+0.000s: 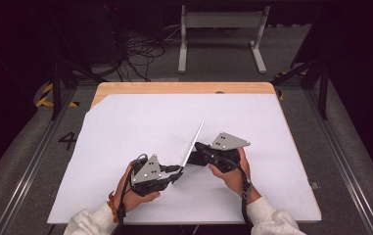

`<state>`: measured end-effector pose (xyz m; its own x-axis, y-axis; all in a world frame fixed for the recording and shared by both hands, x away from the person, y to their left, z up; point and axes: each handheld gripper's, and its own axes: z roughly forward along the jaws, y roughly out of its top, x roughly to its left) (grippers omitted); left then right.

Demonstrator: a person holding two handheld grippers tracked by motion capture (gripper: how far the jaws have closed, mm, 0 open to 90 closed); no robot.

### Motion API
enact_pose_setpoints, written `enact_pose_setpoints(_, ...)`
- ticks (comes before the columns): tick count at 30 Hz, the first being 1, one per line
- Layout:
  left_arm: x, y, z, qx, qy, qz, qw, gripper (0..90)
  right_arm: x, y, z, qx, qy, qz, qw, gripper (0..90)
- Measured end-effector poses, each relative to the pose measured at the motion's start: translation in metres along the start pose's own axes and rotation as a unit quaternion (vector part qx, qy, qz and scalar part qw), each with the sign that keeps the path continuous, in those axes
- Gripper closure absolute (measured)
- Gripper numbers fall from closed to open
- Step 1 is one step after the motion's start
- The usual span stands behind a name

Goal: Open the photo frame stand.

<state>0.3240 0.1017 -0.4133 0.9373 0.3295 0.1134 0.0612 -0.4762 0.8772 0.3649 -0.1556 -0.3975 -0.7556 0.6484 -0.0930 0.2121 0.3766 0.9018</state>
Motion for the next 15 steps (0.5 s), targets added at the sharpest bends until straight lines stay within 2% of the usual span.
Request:
enact_pose_setpoints(6,-0.0003,0.0022,0.0045,-0.001,-0.001,0.006,1.0000,73.6,-0.0007,0.0007,0.0001,0.000,-0.006,0.002,1.0000,88.5)
enact_pose_setpoints(15,0.0003,0.0018,0.0029,0.000,-0.004,0.010,0.9999,73.9,0.0004,0.0018,-0.0023,0.001,-0.005,-0.004,1.0000,88.5)
